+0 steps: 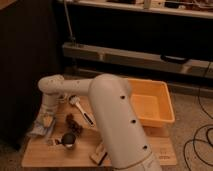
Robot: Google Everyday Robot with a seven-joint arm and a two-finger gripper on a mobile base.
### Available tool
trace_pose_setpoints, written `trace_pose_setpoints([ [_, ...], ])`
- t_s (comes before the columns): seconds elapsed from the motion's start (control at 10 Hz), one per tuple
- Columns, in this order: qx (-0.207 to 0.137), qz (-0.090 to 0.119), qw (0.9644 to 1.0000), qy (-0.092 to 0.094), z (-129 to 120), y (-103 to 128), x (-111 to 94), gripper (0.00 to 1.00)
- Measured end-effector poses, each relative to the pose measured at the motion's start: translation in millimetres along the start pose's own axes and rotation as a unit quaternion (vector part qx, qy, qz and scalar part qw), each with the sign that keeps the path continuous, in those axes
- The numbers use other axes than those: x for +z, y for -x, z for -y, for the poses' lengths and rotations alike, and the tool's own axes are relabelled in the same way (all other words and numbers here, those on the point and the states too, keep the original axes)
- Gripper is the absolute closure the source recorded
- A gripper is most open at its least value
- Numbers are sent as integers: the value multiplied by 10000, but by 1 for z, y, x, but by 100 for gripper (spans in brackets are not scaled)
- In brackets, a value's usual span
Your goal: Wipe table surface with towel
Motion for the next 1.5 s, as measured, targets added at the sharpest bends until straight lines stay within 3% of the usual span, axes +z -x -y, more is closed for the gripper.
trace_pose_setpoints([
  [0.2, 275, 54, 9996, -31, 14, -21, -6, 100],
  [0.4, 493, 92, 9987, -103, 4, -42, -14, 100],
  [0.8, 560, 89, 9984, -53, -58, -55, -7, 100],
  [1.1, 162, 93, 9998, 86, -82, -38, 4, 100],
  [1.5, -417, 111, 9989, 207, -54, 23, 18, 100],
])
